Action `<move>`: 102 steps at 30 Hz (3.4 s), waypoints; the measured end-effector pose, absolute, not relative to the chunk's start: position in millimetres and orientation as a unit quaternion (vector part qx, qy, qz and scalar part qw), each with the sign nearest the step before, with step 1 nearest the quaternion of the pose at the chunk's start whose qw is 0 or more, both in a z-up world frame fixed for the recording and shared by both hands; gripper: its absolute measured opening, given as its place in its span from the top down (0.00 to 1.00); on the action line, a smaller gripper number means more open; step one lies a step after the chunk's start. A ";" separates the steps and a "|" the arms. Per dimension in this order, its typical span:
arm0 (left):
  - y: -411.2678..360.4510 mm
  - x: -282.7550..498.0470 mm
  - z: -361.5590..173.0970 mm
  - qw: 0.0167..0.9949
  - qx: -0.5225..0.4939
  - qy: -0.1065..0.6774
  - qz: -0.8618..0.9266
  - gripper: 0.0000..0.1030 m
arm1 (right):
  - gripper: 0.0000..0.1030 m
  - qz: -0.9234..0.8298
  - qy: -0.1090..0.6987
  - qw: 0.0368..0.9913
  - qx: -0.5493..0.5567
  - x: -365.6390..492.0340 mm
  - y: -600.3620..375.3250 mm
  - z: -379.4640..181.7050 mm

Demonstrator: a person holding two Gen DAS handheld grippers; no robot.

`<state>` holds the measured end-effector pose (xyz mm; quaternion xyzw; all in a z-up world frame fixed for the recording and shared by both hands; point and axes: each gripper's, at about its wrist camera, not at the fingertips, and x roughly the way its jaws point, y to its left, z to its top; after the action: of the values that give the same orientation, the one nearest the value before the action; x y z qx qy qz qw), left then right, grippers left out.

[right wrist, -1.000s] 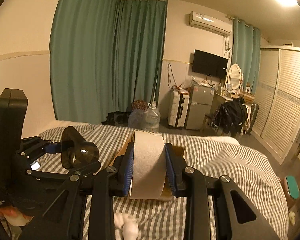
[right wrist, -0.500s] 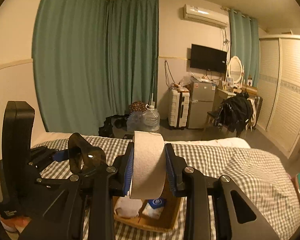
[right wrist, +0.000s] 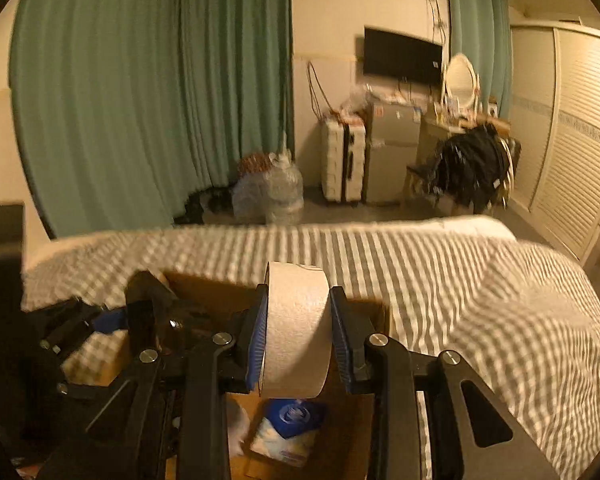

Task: Organize objects
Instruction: 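Carry sunglasses and tape roll into the box and release both, then move both tools back to the remaining items on the bed, then grasp the white tube with the right tool while the left tool grasps the earbud case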

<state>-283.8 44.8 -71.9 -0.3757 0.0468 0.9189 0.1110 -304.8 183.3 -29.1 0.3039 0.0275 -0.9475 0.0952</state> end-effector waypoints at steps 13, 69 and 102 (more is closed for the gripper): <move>56.1 -288.3 -98.9 0.116 -0.407 0.050 0.904 0.35 | 0.72 -0.941 0.025 0.069 0.329 -319.5 204.2 -58.3; 0.6 23.8 4.6 -0.004 -0.318 0.010 0.948 0.00 | 0.21 -0.959 0.080 0.126 0.242 48.7 175.9 66.2; -3.8 19.2 -140.3 -0.019 -0.448 0.019 0.894 0.00 | 0.89 -0.867 0.090 0.172 0.460 13.1 150.6 -137.8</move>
<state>19.2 -3.8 -140.3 -0.4480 0.0186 0.8936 -0.0189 13.1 150.6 -137.8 0.4597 0.0899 -0.8666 0.1719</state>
